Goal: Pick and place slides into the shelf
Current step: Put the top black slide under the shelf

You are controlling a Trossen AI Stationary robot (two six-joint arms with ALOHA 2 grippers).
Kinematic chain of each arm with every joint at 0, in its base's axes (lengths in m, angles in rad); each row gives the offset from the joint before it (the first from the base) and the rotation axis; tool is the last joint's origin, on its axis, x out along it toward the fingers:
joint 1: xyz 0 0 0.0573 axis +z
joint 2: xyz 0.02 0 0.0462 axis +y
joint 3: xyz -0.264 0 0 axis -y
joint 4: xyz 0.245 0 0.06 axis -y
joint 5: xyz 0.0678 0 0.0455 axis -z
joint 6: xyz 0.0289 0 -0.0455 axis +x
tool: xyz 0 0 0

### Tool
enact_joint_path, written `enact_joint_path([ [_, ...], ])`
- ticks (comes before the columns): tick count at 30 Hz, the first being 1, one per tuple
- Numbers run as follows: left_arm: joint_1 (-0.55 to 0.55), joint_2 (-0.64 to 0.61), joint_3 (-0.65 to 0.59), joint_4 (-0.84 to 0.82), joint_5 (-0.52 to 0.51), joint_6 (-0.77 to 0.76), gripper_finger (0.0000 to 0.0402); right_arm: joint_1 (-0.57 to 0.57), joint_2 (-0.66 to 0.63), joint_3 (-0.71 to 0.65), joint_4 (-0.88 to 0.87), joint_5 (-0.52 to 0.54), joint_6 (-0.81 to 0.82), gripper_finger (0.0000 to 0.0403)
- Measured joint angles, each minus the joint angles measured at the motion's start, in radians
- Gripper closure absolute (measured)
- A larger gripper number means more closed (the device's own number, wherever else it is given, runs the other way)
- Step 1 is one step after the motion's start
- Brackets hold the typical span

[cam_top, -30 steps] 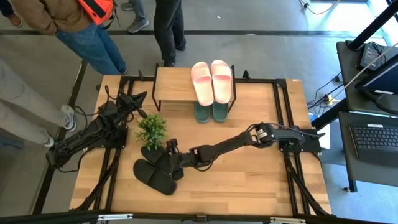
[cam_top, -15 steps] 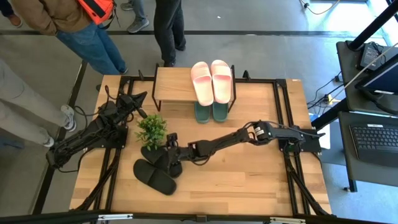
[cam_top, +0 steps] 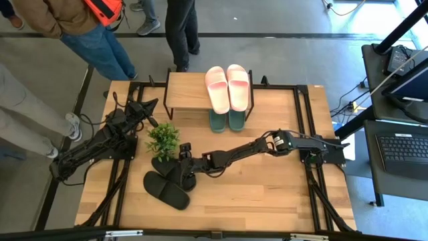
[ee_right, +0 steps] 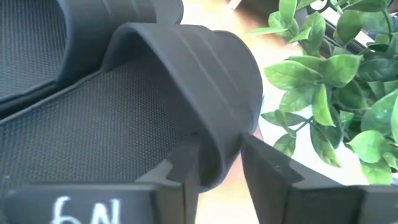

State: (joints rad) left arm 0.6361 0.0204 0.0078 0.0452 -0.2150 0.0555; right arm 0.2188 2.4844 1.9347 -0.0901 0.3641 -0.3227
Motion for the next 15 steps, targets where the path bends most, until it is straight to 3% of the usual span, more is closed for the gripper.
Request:
enact_joint_path([
  [11, 0.0, 0.0, 0.0, 0.0, -0.001, 0.0, 0.0401, 0.0, -0.001, 0.001, -0.007, 0.004, -0.001, 0.0378],
  [15, 0.0, 0.0, 0.0, 0.0, -0.001, 0.0, 0.0401, 0.0, -0.002, 0.001, -0.01, 0.005, 0.004, 0.0391],
])
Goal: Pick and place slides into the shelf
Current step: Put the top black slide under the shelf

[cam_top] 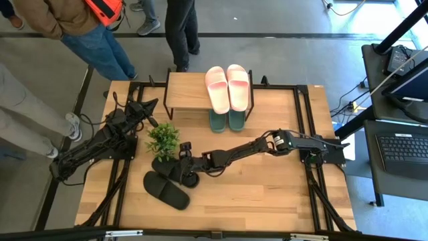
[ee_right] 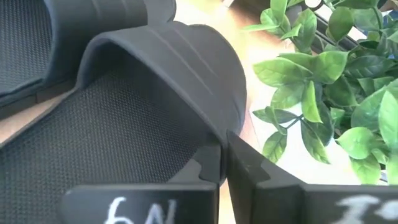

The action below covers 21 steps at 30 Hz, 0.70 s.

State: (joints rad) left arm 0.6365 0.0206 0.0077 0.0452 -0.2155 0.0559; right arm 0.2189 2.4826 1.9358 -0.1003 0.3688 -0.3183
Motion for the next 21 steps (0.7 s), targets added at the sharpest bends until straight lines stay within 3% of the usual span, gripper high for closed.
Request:
enact_joint_path([
  [7, 0.0, 0.0, 0.0, 0.0, 0.0, 0.0, 0.0401, 0.016, -0.021, 0.0, -0.042, 0.011, 0.052, 0.0388],
  [13, 0.0, 0.0, 0.0, 0.0, 0.0, 0.0, 0.0401, 0.043, -0.071, 0.0, -0.155, 0.105, 0.107, 0.039],
  [21, 0.0, 0.0, 0.0, 0.0, 0.0, 0.001, 0.0401, 0.079, -0.163, 0.0, -0.446, 0.22, 0.449, 0.039],
])
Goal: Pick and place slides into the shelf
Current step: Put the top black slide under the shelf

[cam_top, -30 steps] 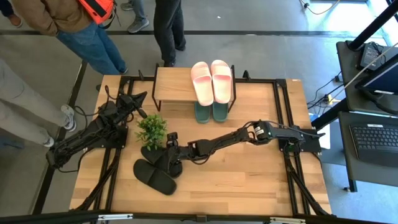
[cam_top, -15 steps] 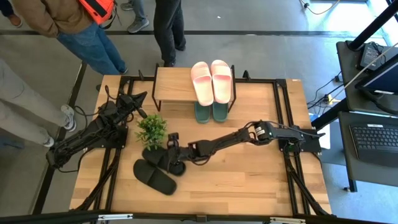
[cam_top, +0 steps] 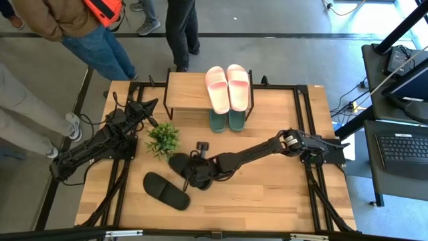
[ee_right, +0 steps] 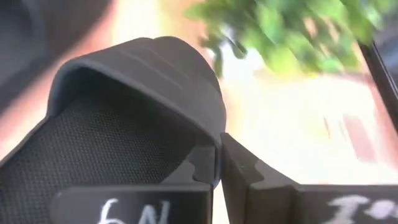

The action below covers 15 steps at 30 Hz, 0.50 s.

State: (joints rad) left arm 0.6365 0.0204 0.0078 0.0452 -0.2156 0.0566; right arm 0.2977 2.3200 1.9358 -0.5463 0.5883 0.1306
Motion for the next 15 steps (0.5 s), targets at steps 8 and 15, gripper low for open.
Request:
enact_joint_path([
  [8, 0.0, 0.0, 0.0, 0.0, 0.0, 0.0, 0.0401, 0.028, -0.039, 0.0, -0.245, 0.138, 0.414, 0.039],
  [15, 0.0, 0.0, 0.0, 0.0, 0.0, 0.0, 0.0401, 0.029, -0.039, -0.003, -0.297, 0.213, 0.584, 0.039],
])
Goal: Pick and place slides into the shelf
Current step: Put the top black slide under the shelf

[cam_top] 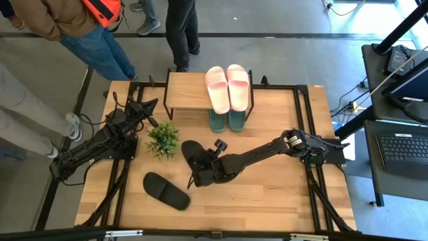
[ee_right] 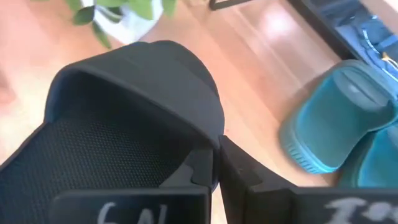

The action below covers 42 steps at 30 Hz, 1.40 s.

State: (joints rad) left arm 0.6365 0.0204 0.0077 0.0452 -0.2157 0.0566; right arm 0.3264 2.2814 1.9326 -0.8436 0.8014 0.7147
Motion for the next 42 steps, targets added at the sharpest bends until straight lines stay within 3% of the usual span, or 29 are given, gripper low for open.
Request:
enact_joint_path([
  [11, 0.0, 0.0, 0.0, 0.0, 0.0, 0.005, 0.0401, -0.04, 0.0, -0.008, -0.014, 0.112, 0.037, 0.039],
  [28, 0.0, 0.0, 0.0, 0.0, 0.0, 0.006, 0.0401, -0.183, 0.098, -0.009, 0.082, 0.114, 0.012, 0.0389],
  [42, 0.0, 0.001, 0.0, 0.0, -0.002, 0.007, 0.0401, -0.231, 0.138, -0.009, 0.12, 0.148, 0.032, 0.0389],
])
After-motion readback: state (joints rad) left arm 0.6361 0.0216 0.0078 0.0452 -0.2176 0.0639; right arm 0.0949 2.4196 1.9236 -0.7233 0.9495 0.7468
